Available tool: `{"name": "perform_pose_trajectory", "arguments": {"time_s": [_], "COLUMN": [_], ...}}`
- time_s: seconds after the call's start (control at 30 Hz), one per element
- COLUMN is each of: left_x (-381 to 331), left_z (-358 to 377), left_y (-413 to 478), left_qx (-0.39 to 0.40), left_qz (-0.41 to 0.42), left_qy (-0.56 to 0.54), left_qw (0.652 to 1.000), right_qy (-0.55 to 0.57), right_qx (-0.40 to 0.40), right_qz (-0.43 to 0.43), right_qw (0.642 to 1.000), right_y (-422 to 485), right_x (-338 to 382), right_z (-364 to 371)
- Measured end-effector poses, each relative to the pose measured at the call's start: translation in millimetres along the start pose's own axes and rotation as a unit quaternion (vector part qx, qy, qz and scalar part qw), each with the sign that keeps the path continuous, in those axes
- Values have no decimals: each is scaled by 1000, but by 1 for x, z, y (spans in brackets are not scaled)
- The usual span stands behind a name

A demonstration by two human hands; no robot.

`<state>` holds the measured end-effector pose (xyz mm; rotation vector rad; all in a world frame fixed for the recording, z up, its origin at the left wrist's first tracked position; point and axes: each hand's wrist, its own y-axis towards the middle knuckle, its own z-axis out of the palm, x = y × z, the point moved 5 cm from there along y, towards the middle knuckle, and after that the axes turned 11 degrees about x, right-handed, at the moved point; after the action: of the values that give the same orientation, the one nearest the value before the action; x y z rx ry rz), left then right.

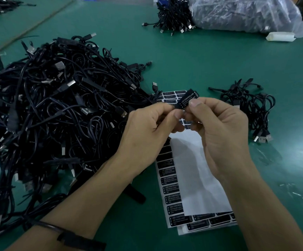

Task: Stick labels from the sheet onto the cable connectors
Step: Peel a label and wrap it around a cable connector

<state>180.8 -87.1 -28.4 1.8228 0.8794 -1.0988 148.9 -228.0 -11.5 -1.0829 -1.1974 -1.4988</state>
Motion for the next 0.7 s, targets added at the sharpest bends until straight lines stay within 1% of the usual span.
{"name": "perform_pose_trajectory", "arguments": {"time_s": [0.1, 0.23, 0.43, 0.7], "left_x": [2, 3, 1, -1], "left_z": [2, 1, -1, -3], "left_y": [0, 0, -1, -1], "left_qx": [10, 14, -2, -18], "left_qz": [-3, 0, 17, 35], "left_qy": [-12, 2, 25, 50], "left_qw": [1000, 1000, 1000, 998], "right_qy": [-27, -40, -76, -87], "right_qx": [-1, 2, -5, -2], "right_qz": [-12, -19, -17, -16], "right_qw": [1000, 999, 997, 996], "right_y": [0, 0, 0, 1], "right_x": [3, 5, 4, 3], "right_z": [-1, -1, -2, -3]}}
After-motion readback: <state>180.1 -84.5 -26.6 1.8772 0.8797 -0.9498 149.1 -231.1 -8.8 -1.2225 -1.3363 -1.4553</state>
